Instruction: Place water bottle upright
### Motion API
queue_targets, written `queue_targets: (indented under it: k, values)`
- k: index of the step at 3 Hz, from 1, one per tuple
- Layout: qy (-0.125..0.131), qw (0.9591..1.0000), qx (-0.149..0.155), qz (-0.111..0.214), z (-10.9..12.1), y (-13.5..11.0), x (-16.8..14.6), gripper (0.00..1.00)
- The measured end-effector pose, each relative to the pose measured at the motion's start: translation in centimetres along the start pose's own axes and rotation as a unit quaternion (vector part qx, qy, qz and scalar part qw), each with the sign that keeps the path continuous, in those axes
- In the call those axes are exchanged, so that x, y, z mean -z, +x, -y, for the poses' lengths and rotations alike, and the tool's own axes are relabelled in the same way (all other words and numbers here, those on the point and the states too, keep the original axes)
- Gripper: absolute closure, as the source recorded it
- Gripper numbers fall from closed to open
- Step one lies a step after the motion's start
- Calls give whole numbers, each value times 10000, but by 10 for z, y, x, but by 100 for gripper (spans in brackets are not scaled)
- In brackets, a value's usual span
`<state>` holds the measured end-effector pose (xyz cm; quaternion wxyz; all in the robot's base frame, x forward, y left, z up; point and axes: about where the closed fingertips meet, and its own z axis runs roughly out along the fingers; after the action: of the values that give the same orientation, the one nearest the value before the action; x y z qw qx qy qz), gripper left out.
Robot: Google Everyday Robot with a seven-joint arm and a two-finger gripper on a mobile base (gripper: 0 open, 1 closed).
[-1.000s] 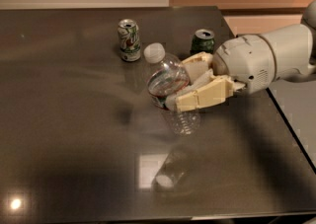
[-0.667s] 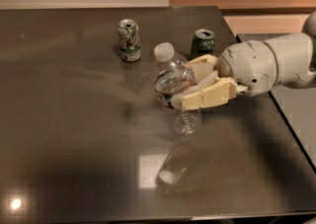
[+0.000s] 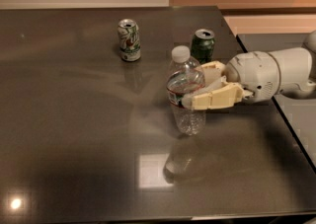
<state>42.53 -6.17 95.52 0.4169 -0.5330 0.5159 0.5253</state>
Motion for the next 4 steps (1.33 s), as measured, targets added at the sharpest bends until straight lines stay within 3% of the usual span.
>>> queue_targets:
  k: [4]
  values:
    - [46, 9968, -151, 781, 28, 19, 22, 100]
